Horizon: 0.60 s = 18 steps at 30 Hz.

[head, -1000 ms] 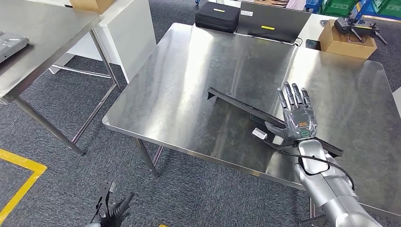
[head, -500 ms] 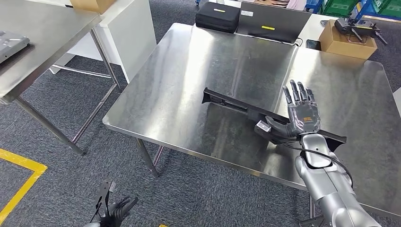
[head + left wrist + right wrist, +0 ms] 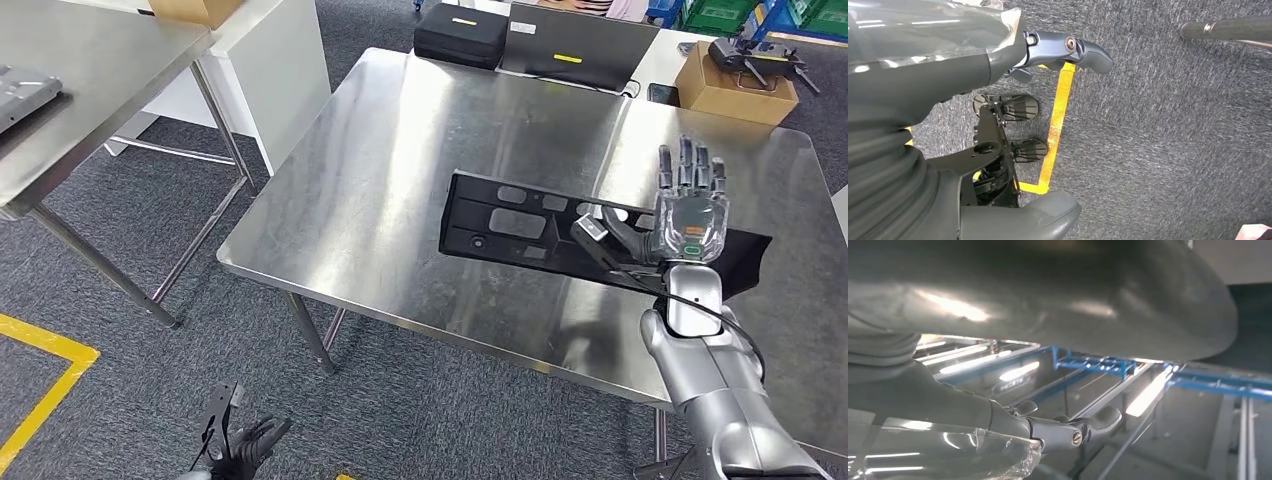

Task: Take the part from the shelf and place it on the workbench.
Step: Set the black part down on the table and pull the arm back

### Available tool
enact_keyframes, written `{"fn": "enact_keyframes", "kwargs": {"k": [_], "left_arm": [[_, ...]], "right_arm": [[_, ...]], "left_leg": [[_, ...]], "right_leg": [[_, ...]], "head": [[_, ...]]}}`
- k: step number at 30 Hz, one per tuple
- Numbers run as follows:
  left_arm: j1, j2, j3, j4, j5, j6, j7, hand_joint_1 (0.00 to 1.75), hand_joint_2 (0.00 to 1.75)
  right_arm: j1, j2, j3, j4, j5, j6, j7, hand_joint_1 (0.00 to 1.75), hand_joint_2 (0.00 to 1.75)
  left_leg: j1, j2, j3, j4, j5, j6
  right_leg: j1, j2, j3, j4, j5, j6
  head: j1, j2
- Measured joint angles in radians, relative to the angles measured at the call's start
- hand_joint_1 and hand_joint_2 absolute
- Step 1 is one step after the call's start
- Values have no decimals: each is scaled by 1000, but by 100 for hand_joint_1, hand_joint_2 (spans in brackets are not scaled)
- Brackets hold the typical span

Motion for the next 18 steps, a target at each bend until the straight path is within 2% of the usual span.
{"fn": "enact_keyframes", "kwargs": {"k": [7, 18], "left_arm": [[0, 0, 0, 0, 0, 2, 0, 0, 175], [0, 0, 0, 0, 0, 2, 2, 0, 175]], "right_arm": [[-21, -19, 6, 9, 0, -7, 11, 0, 0], [-30, -19, -10, 66, 0, -19, -28, 0, 0]], "left_leg": [[0, 0, 0, 0, 0, 0], [0, 0, 0, 0, 0, 0]], "right_leg": [[0, 0, 0, 0, 0, 0], [0, 0, 0, 0, 0, 0]], "head": [[0, 0], [0, 0]]}}
